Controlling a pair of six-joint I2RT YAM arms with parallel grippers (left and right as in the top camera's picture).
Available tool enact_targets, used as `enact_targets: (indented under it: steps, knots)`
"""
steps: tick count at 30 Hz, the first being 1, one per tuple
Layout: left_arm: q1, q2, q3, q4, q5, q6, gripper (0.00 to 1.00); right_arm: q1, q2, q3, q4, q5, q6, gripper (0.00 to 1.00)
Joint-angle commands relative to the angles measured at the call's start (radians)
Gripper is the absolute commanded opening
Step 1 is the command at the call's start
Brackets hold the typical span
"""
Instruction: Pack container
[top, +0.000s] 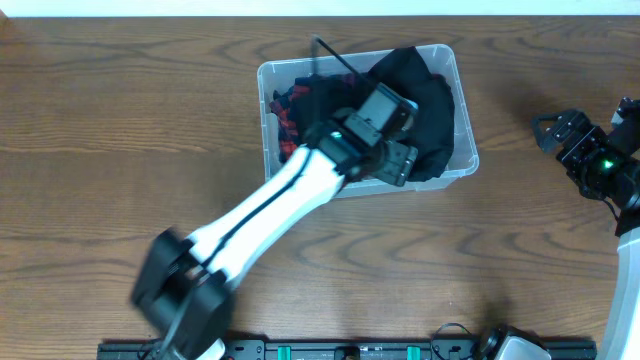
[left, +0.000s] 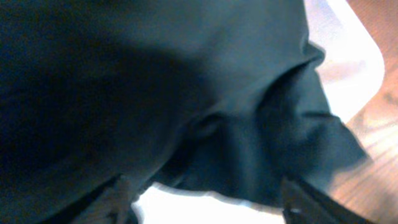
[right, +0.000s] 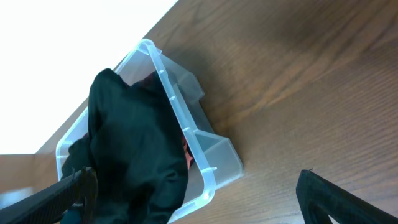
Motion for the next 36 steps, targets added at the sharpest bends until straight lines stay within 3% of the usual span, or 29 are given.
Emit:
enact_targets:
  steps: [1, 4, 6, 14, 19, 36]
  knots:
    - [0.019, -0.171, 0.043, -0.071, -0.208, -0.001, 0.83, -0.008, 0.003, 0.002, -0.001, -0.011, 0.008, 0.99]
    - [0.052, -0.300, 0.043, -0.166, -0.294, -0.016, 0.96, -0.008, 0.003, 0.002, -0.001, -0.011, 0.008, 0.99]
    - [0.095, -0.392, 0.043, -0.241, -0.343, -0.054, 0.99, -0.008, 0.003, 0.002, -0.001, -0.011, 0.008, 0.99]
    - [0.301, -0.690, 0.043, -0.526, -0.461, -0.091, 0.98, -0.008, 0.003, 0.002, -0.001, -0.011, 0.008, 0.99]
    - [0.351, -0.817, 0.043, -0.647, -0.463, -0.091, 0.98, -0.008, 0.003, 0.002, -0.001, -0.011, 0.008, 0.99]
    - [0.351, -0.912, 0.040, -0.880, -0.467, -0.051, 0.98, -0.008, 0.003, 0.002, -0.001, -0.011, 0.008, 0.99]
